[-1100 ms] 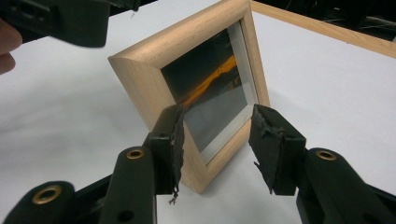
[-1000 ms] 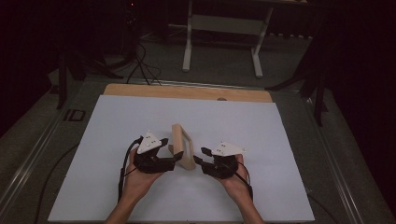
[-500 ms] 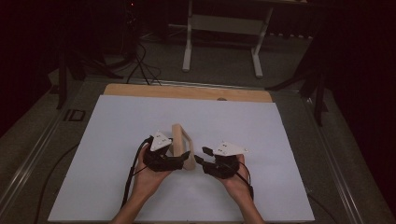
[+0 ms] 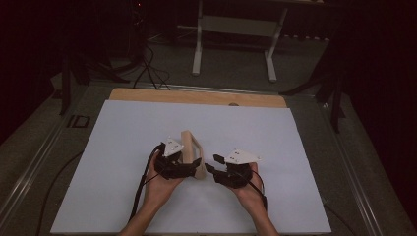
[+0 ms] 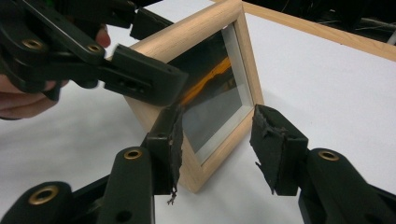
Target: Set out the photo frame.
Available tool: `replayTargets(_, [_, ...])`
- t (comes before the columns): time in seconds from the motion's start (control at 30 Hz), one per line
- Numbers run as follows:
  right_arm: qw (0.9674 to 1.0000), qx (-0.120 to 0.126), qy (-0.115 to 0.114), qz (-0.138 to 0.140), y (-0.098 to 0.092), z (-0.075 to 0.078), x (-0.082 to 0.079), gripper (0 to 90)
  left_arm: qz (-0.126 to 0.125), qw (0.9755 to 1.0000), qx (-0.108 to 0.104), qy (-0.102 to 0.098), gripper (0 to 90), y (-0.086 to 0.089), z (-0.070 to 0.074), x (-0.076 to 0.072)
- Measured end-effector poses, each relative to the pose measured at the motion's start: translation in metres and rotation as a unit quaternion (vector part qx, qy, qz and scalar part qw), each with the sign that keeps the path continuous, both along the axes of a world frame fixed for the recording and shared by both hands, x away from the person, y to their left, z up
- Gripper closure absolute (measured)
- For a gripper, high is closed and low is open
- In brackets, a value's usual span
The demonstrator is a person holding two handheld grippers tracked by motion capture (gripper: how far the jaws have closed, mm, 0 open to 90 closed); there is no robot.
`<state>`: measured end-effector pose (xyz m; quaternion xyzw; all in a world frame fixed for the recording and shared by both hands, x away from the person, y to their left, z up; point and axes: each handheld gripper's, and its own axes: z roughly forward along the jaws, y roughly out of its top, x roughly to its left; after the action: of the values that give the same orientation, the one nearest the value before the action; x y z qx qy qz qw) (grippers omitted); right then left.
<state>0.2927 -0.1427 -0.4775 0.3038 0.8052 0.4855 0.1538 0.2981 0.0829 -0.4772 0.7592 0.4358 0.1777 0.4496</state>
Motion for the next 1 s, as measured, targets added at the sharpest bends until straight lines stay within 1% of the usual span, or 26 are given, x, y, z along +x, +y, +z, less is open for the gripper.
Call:
replayTargets(0.17, [1.0000, 0.004, 0.000, -0.003, -0.0027, 0.0013, 0.0004, 53.2, -0.004, 1.0000, -0.001, 0.000, 23.5, -0.0014, -0.0007, 0.0009])
replayTargets(0.27, [1.0000, 0.006, -0.001, -0.005, -0.0037, 0.0020, 0.0003, 53.2, -0.006, 1.0000, 0.000, 0.001, 24.4, -0.0015, -0.0008, 0.0008])
replayTargets(1.0, [0.9998, 0.017, -0.005, -0.010, -0.0086, 0.0067, 0.0011, 52.6, 0.001, 1.0000, -0.002, 0.007, 25.8, -0.0014, 0.0002, 0.0002])
